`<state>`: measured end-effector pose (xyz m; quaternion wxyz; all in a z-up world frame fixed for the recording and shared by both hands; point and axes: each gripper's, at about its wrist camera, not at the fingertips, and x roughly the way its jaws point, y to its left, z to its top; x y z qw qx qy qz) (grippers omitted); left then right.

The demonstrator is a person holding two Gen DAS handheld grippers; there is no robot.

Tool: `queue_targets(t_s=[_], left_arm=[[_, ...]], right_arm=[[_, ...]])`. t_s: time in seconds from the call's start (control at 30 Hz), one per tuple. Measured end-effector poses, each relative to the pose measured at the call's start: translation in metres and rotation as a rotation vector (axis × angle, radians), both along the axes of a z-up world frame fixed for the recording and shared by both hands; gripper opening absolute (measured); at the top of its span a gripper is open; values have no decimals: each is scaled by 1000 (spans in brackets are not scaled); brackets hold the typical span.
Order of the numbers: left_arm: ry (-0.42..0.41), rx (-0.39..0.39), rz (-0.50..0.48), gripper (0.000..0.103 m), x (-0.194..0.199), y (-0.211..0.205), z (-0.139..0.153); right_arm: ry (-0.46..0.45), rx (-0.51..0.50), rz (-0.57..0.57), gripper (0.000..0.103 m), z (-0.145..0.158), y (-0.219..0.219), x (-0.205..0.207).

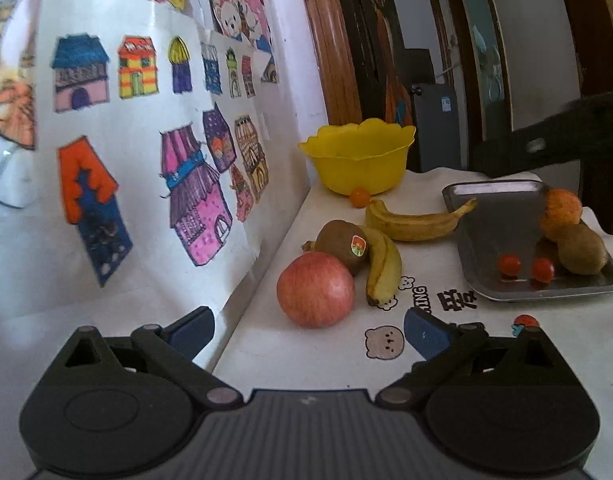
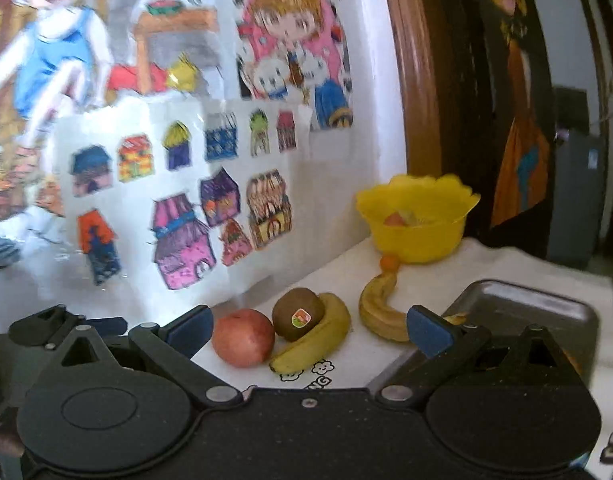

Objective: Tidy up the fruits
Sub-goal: 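Move left tool toward the remaining red apple while right tool approaches the kiwi and banana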

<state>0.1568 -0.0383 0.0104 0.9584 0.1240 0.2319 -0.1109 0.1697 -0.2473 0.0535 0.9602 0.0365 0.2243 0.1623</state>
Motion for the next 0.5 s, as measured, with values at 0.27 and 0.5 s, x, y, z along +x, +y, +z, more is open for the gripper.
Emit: queue_targets(t_s=[0.27,0.5], left_arm=[[33,16,-13,103,32,-7,-13],[49,2,-8,100,51,-8,-21]], right_arm=[[127,-24,66,102,-37,5,73],[174,-8,107,99,-58,11,108]])
